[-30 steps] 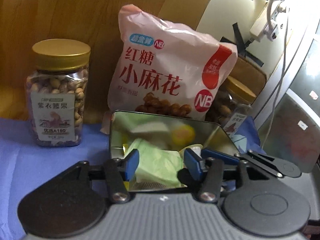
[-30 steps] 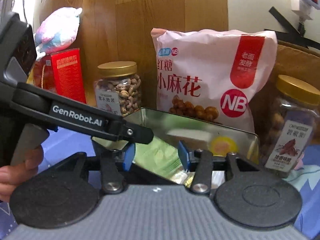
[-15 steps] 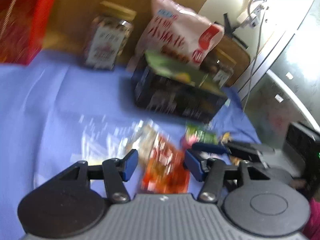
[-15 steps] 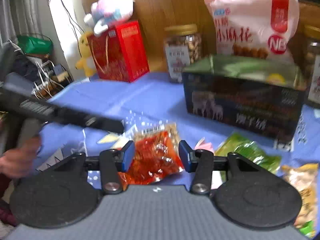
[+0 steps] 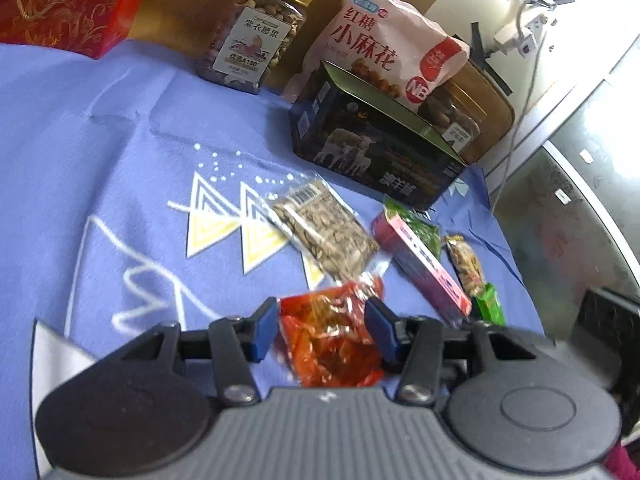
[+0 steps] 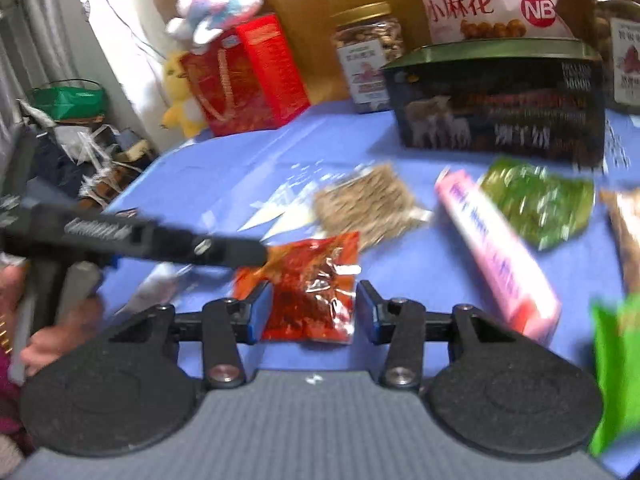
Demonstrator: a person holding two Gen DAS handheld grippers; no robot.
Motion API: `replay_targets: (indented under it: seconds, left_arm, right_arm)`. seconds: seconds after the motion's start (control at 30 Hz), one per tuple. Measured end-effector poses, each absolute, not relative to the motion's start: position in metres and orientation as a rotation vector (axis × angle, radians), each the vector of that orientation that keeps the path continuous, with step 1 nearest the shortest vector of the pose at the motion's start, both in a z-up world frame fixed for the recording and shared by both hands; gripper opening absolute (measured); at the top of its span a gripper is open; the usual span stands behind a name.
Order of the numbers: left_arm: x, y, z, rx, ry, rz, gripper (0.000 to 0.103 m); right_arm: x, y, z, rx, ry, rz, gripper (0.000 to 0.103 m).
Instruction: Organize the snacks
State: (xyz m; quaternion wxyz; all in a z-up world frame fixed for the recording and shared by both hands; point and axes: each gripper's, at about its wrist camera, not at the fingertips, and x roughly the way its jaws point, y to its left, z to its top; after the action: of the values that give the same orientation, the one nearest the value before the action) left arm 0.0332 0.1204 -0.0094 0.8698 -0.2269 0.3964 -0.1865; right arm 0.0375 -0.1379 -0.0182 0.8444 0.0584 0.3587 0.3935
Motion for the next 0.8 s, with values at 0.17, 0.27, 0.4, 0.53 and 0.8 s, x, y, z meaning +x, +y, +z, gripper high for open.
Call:
replay_targets:
  seconds: [0.17,0.27,0.4,0.53,0.8]
  left_arm:
    - [0.008,0.119,-0.014,-0.466,0.842,-0.451,0.047]
    - [-0.006,0.115,-0.016,-0.456,0.838,-0.471,0.047]
    - [-0.016,0.113,-0.016,-0.449,0.831,-0.475,0.049]
    - [-0.024,0.108,-0.013,-0.398,0.812,-0.414,0.049]
    - [-0.045,0.081,0.004,-0.107,0.749,-0.147,0.053]
  right_arm:
    - [-0.012,-0.142,-0.020,0.143,0.721,0.903,0.052]
    - [-0.030,-0.140,-0.018,0.085,0.673,0.863,0.052]
    - [-0.038,-0.143,-0.014,0.051,0.627,0.802,0.056]
    - [-0.038,-0.145,-0.026,0.042,0.642,0.736,0.062]
    - [-0.048,-0.155,-0.032,0.129,0.610,0.692,0.063]
